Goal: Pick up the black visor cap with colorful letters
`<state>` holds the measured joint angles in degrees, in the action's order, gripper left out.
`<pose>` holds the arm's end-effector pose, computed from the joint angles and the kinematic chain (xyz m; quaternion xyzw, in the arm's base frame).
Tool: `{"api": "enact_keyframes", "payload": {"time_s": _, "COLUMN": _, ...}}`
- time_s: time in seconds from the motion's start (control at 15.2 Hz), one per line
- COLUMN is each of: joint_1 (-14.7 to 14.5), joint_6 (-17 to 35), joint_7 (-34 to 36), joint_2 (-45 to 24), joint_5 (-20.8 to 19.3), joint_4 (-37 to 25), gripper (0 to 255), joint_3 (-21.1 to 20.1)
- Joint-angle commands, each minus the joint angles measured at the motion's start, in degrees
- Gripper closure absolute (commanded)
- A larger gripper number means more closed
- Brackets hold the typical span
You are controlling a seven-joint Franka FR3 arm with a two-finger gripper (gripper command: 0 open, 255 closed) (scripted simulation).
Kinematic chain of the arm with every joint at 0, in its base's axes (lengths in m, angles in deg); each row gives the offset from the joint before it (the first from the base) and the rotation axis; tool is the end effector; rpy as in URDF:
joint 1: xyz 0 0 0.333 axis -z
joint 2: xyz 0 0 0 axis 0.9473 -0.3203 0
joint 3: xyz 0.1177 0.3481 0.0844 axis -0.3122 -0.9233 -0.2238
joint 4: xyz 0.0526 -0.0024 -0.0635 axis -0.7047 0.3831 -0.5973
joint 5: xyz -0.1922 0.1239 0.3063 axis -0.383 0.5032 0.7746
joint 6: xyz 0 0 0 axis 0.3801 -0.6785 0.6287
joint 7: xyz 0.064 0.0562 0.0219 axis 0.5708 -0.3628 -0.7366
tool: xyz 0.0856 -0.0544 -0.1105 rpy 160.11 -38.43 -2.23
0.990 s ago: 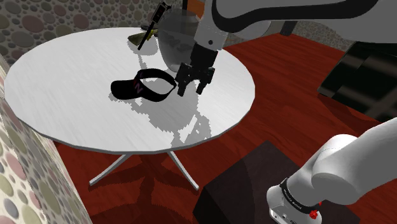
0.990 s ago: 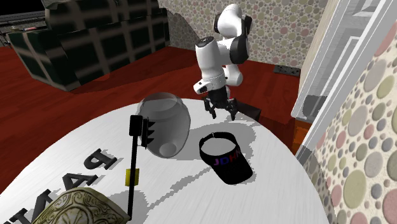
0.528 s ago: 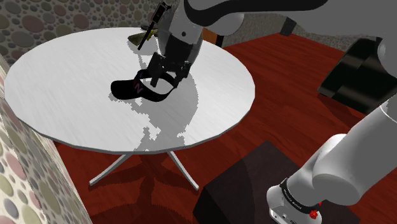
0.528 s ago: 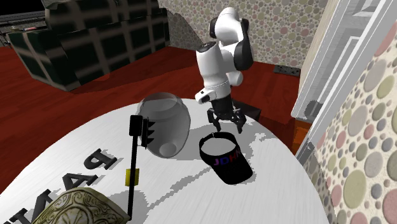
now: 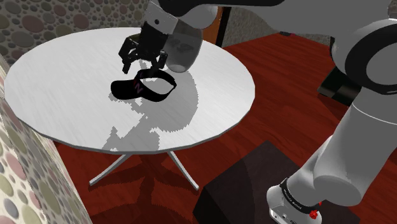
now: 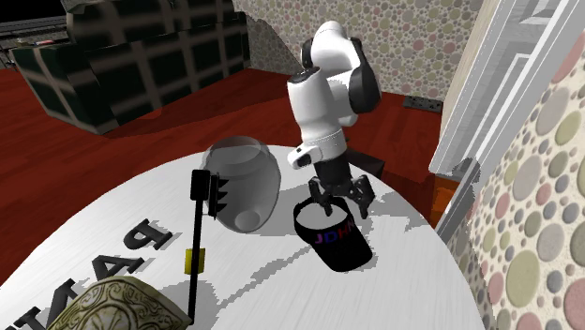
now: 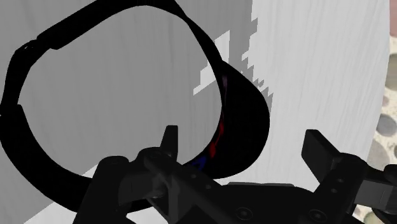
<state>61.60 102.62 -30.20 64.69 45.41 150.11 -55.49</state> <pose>0.5808 0.3163 0.5618 -0.9737 -0.0405 -0.0332 0.2219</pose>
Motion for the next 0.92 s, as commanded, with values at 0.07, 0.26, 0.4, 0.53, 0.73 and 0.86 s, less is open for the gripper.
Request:
{"api": "enact_keyframes", "payload": {"time_s": 0.07, "joint_1": -0.3, "joint_6": 1.8, "joint_7": -0.1, "joint_2": -1.0, "joint_5": 0.0, "joint_4": 0.4, "gripper": 0, "joint_3": -0.1}}
{"api": "enact_keyframes", "payload": {"time_s": 0.26, "joint_1": -0.3, "joint_6": 3.8, "joint_7": -0.9, "joint_2": -1.2, "joint_5": 0.4, "joint_4": 2.4, "gripper": 0, "joint_3": -0.2}}
{"api": "enact_keyframes", "payload": {"time_s": 0.4, "joint_1": -0.4, "joint_6": 4.9, "joint_7": -1.3, "joint_2": -1.4, "joint_5": 0.5, "joint_4": 3.4, "gripper": 0, "joint_3": -0.2}}
{"api": "enact_keyframes", "payload": {"time_s": 0.53, "joint_1": -0.4, "joint_6": 4.9, "joint_7": -1.2, "joint_2": -1.4, "joint_5": 0.5, "joint_4": 3.3, "gripper": 255, "joint_3": -0.2}}
{"api": "enact_keyframes", "payload": {"time_s": 0.73, "joint_1": -0.4, "joint_6": 4.9, "joint_7": -1.2, "joint_2": -1.4, "joint_5": 0.5, "joint_4": 3.3, "gripper": 255, "joint_3": -0.2}}
{"api": "enact_keyframes", "payload": {"time_s": 0.86, "joint_1": -0.4, "joint_6": 4.9, "joint_7": -1.2, "joint_2": -1.4, "joint_5": 0.5, "joint_4": 3.3, "gripper": 255, "joint_3": -0.2}}
